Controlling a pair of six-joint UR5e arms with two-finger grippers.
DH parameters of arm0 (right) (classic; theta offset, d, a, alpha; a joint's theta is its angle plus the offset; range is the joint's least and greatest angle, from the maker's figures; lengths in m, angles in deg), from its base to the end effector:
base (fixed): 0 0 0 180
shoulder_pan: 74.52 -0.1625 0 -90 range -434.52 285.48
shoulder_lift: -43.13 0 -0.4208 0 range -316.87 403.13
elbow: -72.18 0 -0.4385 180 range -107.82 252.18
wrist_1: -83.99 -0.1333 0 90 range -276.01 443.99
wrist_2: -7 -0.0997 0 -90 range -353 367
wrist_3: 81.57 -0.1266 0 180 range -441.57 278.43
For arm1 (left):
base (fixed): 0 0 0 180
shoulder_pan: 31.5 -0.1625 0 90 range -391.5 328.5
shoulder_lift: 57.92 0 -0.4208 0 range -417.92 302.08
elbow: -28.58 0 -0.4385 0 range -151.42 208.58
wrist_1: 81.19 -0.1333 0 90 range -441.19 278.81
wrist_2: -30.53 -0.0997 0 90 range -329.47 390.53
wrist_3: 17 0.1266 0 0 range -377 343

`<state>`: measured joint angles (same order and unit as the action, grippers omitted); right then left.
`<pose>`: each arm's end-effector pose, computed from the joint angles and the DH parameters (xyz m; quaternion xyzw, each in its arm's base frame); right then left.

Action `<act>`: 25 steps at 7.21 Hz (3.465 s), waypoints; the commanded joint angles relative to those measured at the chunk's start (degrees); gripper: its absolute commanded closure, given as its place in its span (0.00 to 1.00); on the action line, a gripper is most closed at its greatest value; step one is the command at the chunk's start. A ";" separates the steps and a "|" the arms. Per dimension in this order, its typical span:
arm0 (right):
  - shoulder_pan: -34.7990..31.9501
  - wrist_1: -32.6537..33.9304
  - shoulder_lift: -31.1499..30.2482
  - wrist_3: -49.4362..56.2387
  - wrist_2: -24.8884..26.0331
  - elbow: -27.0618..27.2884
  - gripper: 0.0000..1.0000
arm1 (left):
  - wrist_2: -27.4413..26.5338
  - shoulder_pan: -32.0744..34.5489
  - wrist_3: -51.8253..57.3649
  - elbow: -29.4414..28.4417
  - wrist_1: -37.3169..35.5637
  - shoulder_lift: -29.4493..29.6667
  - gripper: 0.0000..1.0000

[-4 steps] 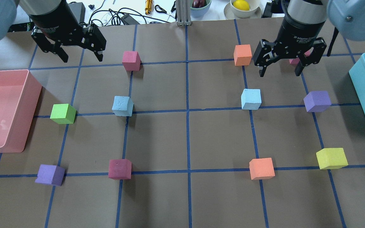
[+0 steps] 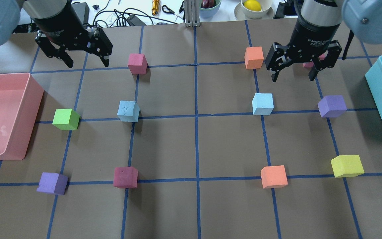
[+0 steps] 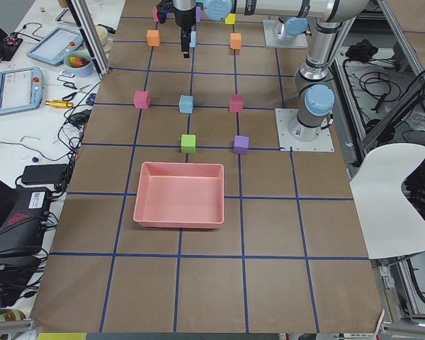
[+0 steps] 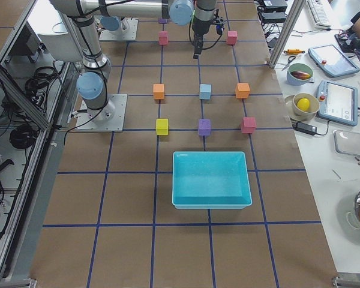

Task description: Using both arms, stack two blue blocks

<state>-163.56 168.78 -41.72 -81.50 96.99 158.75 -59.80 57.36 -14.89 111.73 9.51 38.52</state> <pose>0.1239 -0.5619 0.4307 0.0078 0.9981 0.0604 0.0006 -0.1209 -0.5873 0.4567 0.0085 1.0000 0.0026 0.0028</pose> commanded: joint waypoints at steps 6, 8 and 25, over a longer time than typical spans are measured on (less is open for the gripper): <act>0.61 13.69 8.96 0.11 -0.35 2.36 0.00 | 0.24 -0.44 2.20 24.15 -32.13 8.14 0.00; 0.61 24.23 14.41 0.28 -0.44 7.79 0.00 | 0.15 -0.44 2.29 24.61 -34.52 11.22 0.00; -0.78 31.86 20.51 -5.30 -1.22 6.73 1.00 | 0.16 0.44 2.37 26.63 -45.26 15.63 0.88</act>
<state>-163.27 202.38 -20.34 -83.74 95.86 169.24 -59.50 57.63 -12.38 138.42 -35.86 54.58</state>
